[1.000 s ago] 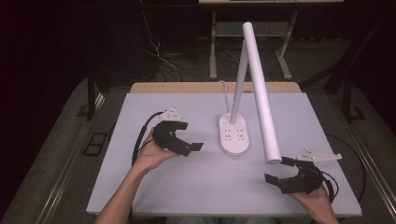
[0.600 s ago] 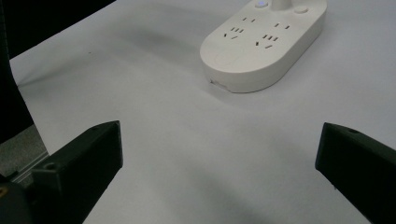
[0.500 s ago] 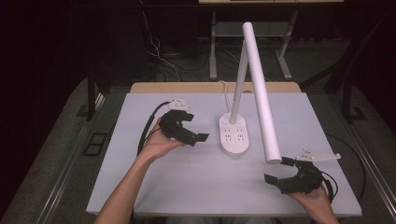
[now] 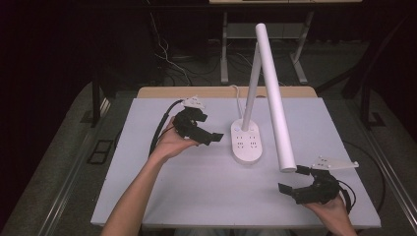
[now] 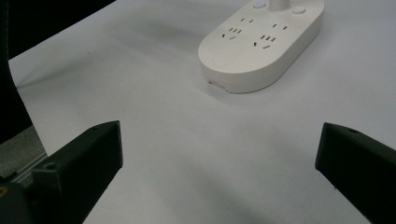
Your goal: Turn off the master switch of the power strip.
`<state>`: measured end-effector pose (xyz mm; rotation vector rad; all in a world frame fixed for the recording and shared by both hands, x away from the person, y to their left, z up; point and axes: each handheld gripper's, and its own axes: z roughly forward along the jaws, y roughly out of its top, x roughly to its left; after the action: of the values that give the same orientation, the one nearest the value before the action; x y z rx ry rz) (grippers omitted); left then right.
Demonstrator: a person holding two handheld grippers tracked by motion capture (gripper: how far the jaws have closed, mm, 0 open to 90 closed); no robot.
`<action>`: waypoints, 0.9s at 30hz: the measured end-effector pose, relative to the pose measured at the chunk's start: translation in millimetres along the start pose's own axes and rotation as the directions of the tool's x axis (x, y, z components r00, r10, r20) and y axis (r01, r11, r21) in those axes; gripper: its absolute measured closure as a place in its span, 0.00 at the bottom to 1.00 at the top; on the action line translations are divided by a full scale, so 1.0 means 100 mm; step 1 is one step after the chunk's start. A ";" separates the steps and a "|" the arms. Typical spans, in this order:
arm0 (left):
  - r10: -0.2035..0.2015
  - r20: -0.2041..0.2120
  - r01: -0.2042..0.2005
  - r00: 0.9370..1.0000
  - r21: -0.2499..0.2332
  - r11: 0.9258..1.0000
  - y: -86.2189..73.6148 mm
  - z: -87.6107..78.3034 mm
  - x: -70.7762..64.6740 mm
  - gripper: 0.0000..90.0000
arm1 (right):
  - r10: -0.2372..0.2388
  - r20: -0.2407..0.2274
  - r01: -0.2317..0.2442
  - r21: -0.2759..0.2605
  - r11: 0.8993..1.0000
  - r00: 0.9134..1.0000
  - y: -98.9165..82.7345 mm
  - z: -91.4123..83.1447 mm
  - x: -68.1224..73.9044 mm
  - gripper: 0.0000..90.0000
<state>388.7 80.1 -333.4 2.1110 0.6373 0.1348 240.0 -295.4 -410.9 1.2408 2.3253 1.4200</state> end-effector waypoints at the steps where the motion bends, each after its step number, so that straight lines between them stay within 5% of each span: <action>1: -0.005 0.002 0.005 1.000 -0.002 1.000 0.01 0.01 0.01 0.02 | 0.000 0.000 0.000 0.000 1.000 1.000 0.00 0.00 0.00 0.00; 17: -0.050 0.004 0.050 0.999 0.000 0.999 0.10 0.21 0.20 0.03 | 0.005 0.000 -0.005 0.001 1.000 1.000 0.00 0.00 0.00 0.00; 27: -0.040 -0.006 0.041 0.999 0.026 0.999 0.20 0.39 0.25 0.05 | -0.008 -0.002 0.008 0.004 1.000 1.000 0.00 0.01 0.00 0.00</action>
<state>430.4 54.2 -343.5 2.1221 0.6879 0.1100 240.2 -294.9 -411.3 1.2297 2.3331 1.4153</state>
